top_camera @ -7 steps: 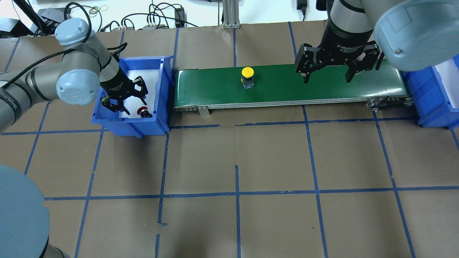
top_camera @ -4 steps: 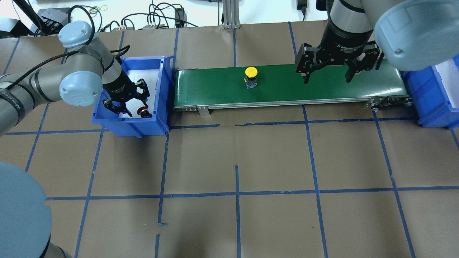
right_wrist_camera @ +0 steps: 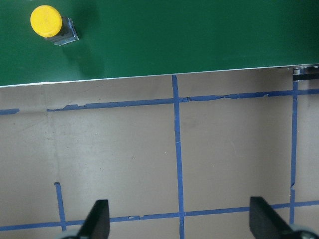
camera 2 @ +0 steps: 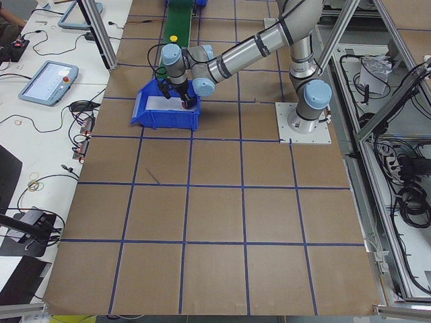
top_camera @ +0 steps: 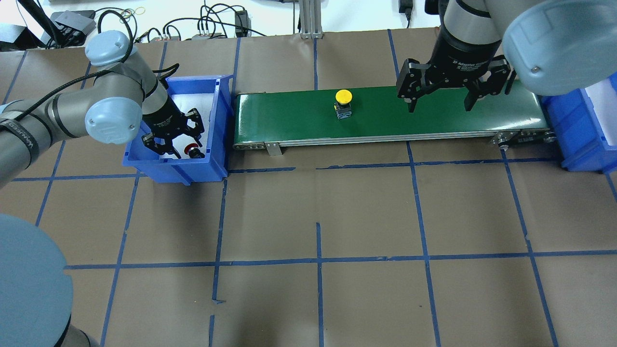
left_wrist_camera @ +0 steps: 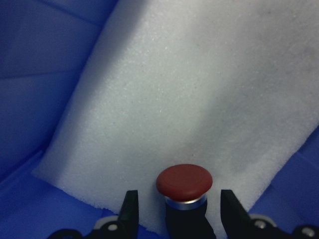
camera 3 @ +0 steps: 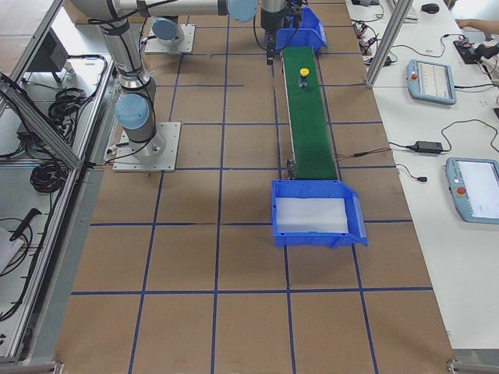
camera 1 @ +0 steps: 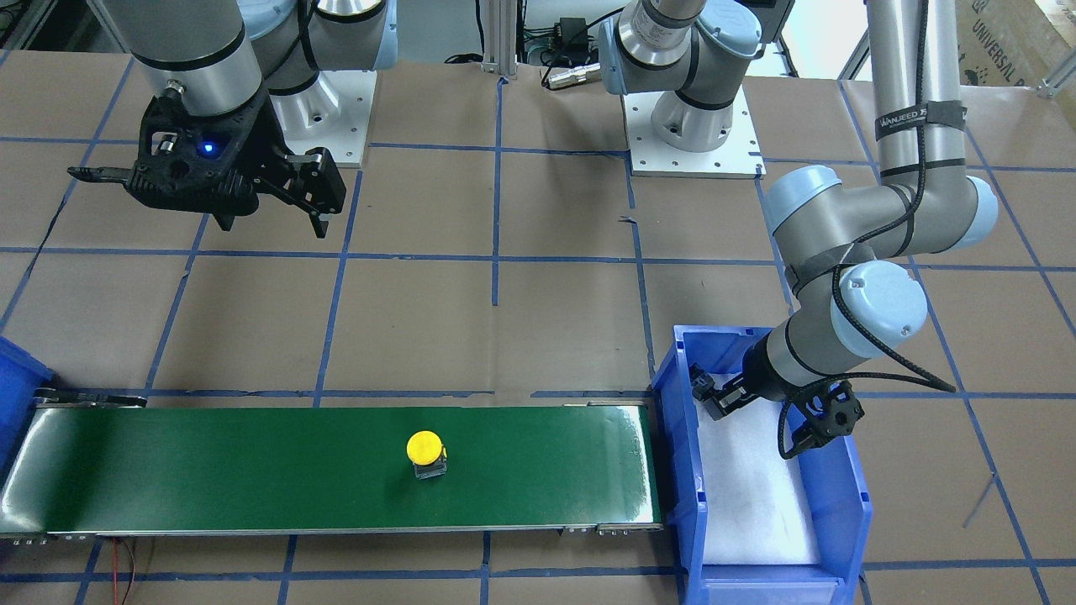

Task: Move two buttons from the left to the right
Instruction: 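Grasp the red button with the left gripper while the right gripper moves to belt end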

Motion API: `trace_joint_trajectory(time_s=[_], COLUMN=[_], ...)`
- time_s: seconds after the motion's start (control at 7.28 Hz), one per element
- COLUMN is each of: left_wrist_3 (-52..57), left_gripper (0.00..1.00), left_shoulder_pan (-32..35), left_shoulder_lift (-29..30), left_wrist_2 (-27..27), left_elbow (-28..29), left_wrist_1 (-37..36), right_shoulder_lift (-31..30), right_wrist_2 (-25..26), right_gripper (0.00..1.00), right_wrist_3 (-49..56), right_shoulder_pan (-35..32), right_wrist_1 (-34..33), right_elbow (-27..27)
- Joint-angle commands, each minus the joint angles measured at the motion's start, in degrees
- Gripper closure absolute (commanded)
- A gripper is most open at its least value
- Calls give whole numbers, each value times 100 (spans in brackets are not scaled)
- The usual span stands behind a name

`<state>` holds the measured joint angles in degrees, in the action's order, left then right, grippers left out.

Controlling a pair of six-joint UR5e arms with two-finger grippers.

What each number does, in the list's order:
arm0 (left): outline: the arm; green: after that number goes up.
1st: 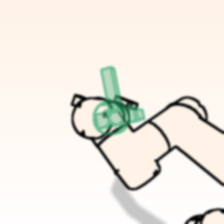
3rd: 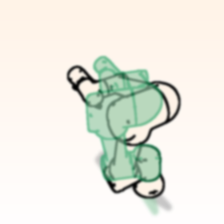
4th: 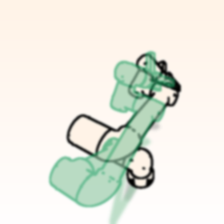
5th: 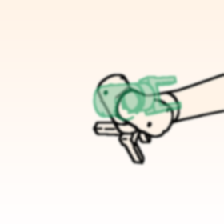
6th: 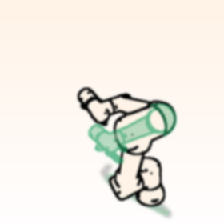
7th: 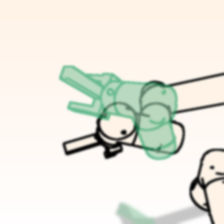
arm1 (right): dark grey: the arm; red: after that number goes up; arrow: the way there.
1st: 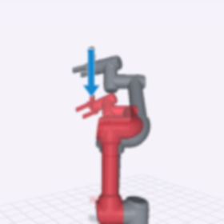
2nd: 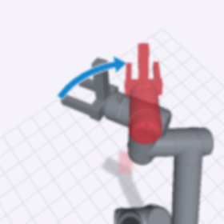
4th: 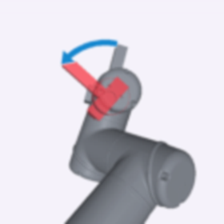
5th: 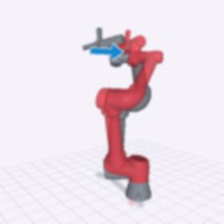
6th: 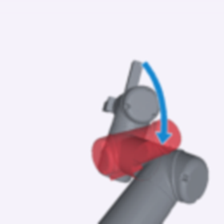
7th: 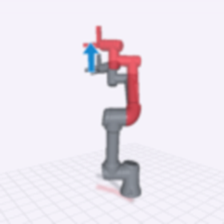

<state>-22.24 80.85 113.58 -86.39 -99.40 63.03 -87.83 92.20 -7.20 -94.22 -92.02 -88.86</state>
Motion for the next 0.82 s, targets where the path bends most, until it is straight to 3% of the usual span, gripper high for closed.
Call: trace_joint_trajectory(time_s=[0.0,0.69], left_wrist_3=[79,71], left_gripper=[38,43], left_shoulder_pan=[1,1], left_shoulder_lift=[50,59], left_wrist_2=[-9,8], left_elbow=[8,0], left_wrist_1=[-19,-28], right_shoulder_lift=[3,3], right_wrist_2=[0,0], right_gripper=[0,0], right_wrist_3=[0,52], right_shoulder_pan=[0,35], right_wrist_1=[-9,-9], right_elbow=[0,0])
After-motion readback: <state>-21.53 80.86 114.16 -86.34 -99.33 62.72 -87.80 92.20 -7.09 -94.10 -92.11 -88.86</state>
